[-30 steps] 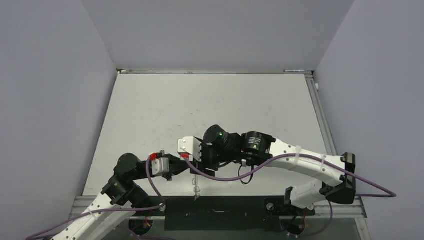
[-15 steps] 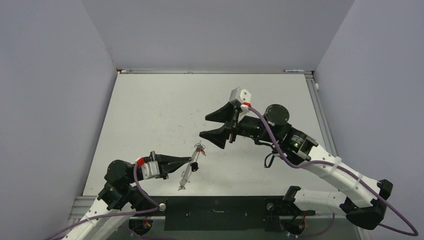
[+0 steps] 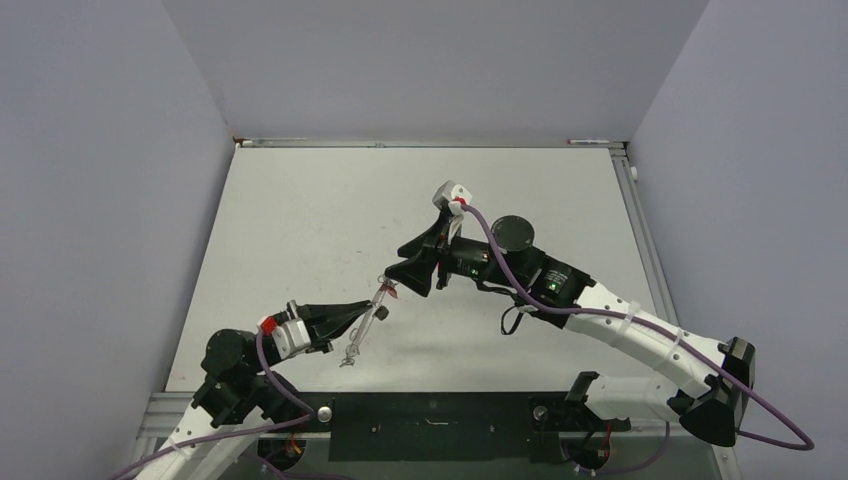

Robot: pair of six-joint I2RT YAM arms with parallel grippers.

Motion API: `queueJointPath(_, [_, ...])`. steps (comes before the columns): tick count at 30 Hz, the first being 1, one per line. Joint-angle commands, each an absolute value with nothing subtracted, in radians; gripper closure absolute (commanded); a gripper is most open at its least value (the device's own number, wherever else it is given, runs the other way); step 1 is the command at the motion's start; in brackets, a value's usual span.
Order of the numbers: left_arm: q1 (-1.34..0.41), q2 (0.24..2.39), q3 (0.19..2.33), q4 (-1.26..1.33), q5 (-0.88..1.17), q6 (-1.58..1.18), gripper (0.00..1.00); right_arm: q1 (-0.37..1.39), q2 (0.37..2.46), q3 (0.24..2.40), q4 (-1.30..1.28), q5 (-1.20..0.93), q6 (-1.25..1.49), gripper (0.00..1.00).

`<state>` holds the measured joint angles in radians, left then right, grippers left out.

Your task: Put the keys on the keyring

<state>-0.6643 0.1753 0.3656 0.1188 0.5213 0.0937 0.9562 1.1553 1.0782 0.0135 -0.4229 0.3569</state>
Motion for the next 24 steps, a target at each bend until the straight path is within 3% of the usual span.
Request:
queueJointPath(1, [-0.658, 0.116, 0.341, 0.224, 0.486, 0.107, 1.00, 0.966, 1.145, 1.040, 0.088, -0.373, 0.388, 0.47])
queueJointPath(11, [-0.652, 0.142, 0.376, 0.178, 0.480, 0.114, 1.00, 1.031, 1.183, 1.029, 0.047, -0.260, 0.345, 0.40])
queueJointPath(24, [-0.652, 0.137, 0.374, 0.156, 0.421, 0.106, 1.00, 1.123, 1.202, 1.016, 0.097, -0.257, 0.309, 0.45])
